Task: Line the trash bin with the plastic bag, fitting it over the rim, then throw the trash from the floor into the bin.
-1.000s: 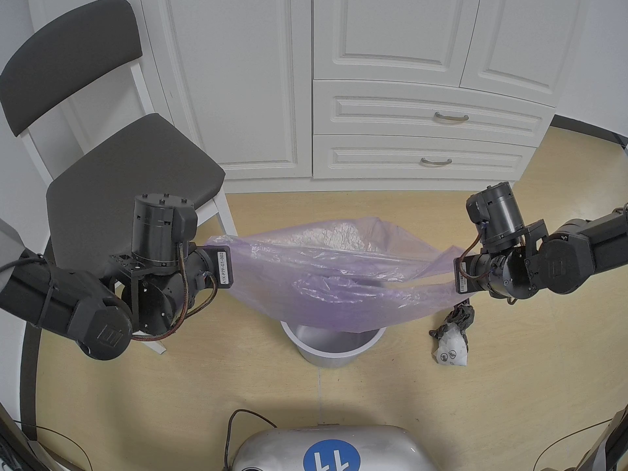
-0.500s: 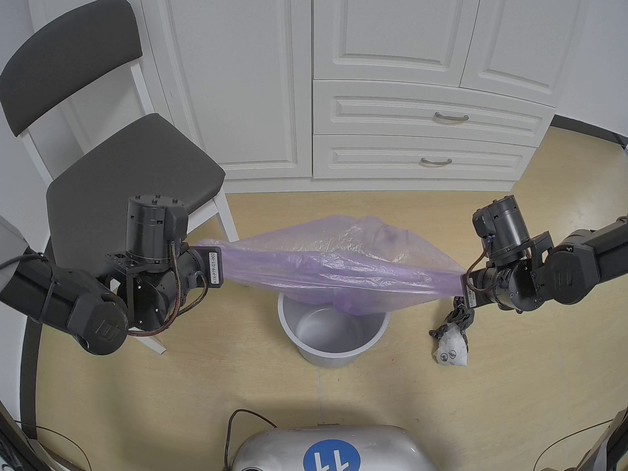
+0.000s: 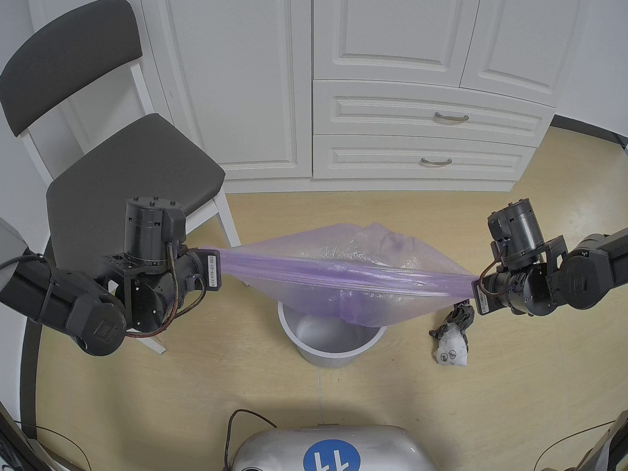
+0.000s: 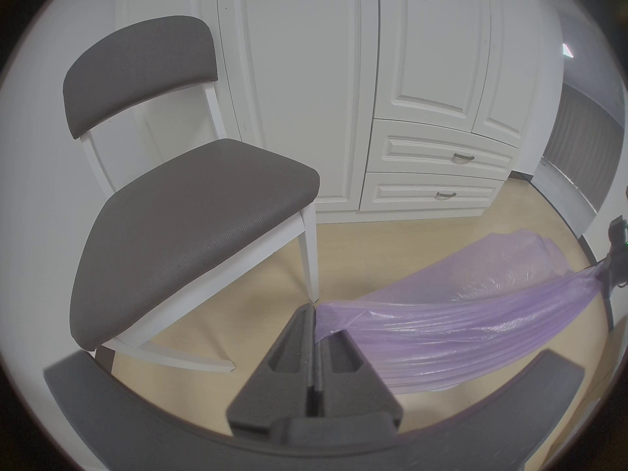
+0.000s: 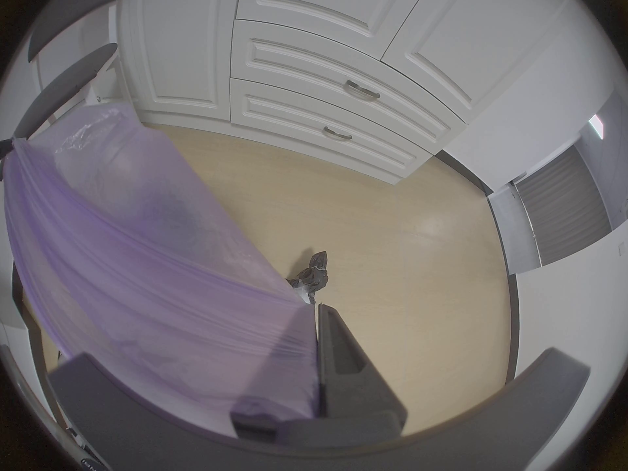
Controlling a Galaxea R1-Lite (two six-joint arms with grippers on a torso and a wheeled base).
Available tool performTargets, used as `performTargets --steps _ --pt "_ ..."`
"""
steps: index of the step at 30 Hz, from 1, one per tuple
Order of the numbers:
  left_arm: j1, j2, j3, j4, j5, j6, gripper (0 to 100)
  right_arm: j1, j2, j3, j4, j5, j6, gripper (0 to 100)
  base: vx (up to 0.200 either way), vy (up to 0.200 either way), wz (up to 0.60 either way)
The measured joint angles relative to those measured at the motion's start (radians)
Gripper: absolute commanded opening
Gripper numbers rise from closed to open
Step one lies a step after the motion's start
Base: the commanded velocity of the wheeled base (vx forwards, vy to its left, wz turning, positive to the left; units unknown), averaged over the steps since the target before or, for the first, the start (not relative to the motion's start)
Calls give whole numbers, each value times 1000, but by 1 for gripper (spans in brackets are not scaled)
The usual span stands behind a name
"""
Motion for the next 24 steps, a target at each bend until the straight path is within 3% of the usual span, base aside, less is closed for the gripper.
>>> performTargets --steps 7,12,19,24 --pt "-24 0 10 -9 9 2 0 7 -13 19 -11 -6 -1 0 0 0 0" --pt "-77 1 29 -91 17 3 0 38 -15 51 -127 -13 -6 0 0 0 0" --pt "-187 12 86 -299 -7 3 0 90 -16 164 -460 39 -97 0 0 0 0" --pt "-289 29 139 -515 -54 3 0 116 -13 281 -772 154 -196 0 0 0 0"
